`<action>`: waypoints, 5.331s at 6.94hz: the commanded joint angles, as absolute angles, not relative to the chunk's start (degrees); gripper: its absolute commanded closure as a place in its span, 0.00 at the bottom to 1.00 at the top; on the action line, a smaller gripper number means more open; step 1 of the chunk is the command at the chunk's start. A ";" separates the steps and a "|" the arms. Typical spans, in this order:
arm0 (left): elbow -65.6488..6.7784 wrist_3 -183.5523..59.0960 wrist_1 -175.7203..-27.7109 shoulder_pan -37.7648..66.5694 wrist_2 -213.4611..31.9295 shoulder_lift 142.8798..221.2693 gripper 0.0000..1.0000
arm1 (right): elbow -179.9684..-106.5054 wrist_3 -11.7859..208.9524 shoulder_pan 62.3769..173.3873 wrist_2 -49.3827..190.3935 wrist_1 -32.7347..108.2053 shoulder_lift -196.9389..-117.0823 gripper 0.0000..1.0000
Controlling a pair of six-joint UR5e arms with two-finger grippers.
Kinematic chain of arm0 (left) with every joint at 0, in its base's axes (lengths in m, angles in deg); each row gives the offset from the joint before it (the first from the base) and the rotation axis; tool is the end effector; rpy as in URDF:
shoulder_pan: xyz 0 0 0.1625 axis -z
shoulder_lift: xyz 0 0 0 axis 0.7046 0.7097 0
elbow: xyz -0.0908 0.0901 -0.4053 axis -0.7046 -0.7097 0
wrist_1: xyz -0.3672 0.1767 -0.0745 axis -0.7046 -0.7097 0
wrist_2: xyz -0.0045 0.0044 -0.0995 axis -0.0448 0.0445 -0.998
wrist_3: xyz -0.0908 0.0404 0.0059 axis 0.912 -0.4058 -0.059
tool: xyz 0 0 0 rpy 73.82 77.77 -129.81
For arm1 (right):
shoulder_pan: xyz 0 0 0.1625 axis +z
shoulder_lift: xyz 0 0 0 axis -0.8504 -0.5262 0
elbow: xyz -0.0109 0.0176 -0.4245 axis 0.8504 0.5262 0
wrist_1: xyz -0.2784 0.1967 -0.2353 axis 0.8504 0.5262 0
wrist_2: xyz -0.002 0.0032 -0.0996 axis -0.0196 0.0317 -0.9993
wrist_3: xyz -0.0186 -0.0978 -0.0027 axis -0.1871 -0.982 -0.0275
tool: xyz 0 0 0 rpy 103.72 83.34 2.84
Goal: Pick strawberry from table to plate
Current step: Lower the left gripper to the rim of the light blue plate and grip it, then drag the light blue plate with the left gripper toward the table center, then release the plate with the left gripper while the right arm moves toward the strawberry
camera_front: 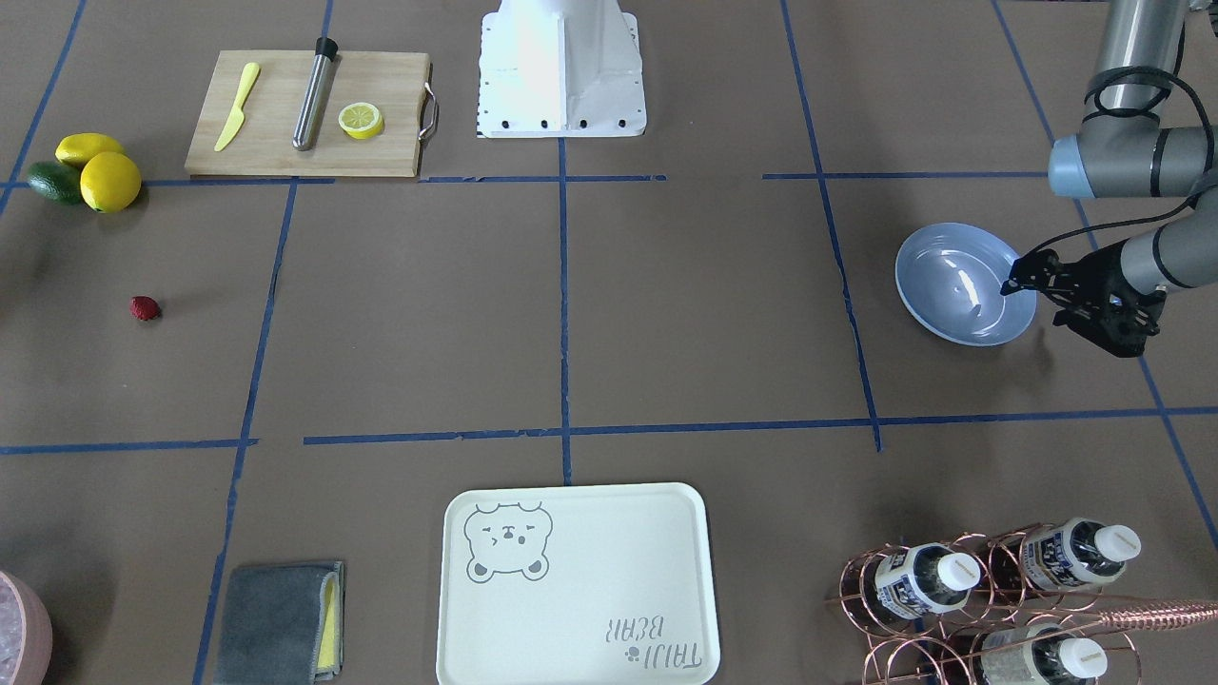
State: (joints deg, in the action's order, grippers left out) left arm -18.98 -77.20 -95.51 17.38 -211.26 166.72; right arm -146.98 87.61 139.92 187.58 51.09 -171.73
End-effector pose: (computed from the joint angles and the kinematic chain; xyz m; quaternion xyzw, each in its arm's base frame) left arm 0.2007 -0.4979 0.6559 0.0089 0.4500 0.2711 0.8508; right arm -0.0212 -0.5374 0.5450 0.0434 -0.4294 -0.0664 0.8996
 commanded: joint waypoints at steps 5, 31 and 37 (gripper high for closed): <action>-22.64 -74.17 -96.18 16.38 -211.35 166.00 1.00 | -147.27 87.88 138.94 187.75 51.08 -171.67 0.00; -21.26 -3.04 -119.38 -12.54 -191.66 195.97 0.06 | -151.41 138.41 105.55 163.96 13.29 -183.88 0.01; -21.26 -3.04 -119.47 -12.54 -190.87 195.70 0.05 | -148.77 138.33 103.69 160.42 13.11 -185.38 0.90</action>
State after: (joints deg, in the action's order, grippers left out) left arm -21.23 -3.04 -119.40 -12.54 -190.92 195.77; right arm -149.16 138.33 103.74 160.19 13.15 -185.37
